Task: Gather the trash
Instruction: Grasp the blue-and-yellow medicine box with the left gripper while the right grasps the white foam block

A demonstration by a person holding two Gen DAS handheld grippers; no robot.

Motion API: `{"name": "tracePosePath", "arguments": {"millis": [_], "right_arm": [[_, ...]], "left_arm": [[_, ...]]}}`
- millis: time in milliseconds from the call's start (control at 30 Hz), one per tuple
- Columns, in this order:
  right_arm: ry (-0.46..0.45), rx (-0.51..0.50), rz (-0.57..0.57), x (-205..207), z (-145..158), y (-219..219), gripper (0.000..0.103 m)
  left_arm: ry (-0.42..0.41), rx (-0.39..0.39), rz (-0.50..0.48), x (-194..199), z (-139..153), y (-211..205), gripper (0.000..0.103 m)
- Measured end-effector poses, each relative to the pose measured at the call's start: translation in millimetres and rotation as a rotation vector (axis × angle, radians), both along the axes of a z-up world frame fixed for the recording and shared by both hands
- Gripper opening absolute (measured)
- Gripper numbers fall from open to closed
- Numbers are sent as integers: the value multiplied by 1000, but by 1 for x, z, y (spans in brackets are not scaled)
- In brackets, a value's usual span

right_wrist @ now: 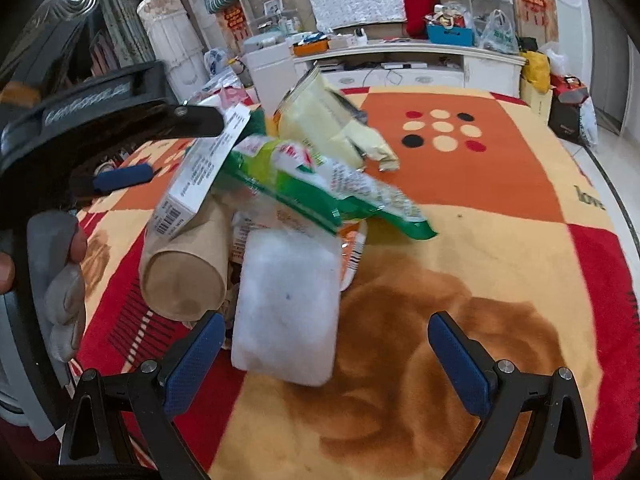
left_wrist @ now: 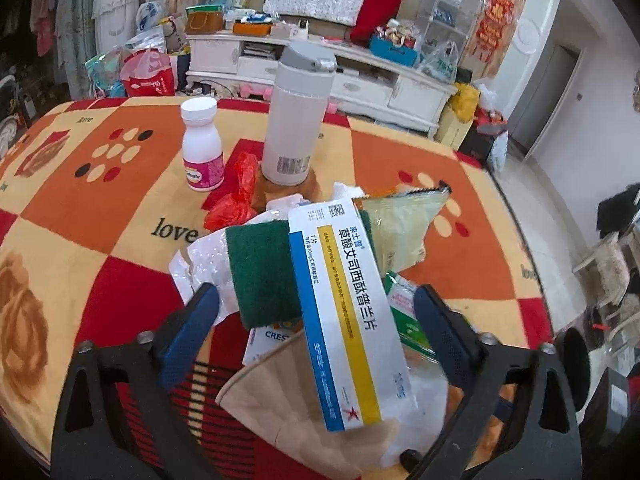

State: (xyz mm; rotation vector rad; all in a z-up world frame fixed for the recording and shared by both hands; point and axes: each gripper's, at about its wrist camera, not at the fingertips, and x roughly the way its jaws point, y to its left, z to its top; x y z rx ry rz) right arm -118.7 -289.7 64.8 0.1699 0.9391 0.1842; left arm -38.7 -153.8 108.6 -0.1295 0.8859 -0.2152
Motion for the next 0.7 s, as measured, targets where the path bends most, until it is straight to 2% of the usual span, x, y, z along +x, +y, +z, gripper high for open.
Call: {"name": "tracePosePath", "arguments": {"millis": [33,67,100,167,200,233,267,333,433,567,600,633,700], "right_arm": [[2,-8,0,2,-3,2,91],[13,-5,3,5,-7,3,84],[21,24,12,7,-11,2,74],[25,102,23,7,-13,-3,64],[23,118,35,6,-12,-4,54],[17,124,50,3,-9,-5,45],[13,114,54,1,-7,-6,44],[13,95,68,-5,-3,-10,31],[18,112,54,-14,1,-21,27],[2,126,-2,-17,8,-31,28],[16,137,-13,-16,8,-31,38],[31,154,-20,-14,6,-29,54],[32,155,-9,-13,5,-19,62]], "left_arm": [[13,3,-8,2,-3,-1,71],[38,-9,-23,5,-7,-2,62],[58,-26,-31,7,-10,-1,45],[73,-50,-31,7,-11,3,42],[70,-57,-32,5,-10,4,42],[65,-56,-33,2,-9,6,42],[53,-57,-35,-3,-4,9,42],[34,-65,-38,-9,3,11,42],[-1,-69,-44,-23,18,16,42],[-32,-64,-47,-38,32,19,42],[-35,-63,-45,-41,33,19,42],[-40,-62,-40,-45,35,20,42],[-52,-59,-33,-51,37,23,42]]}}
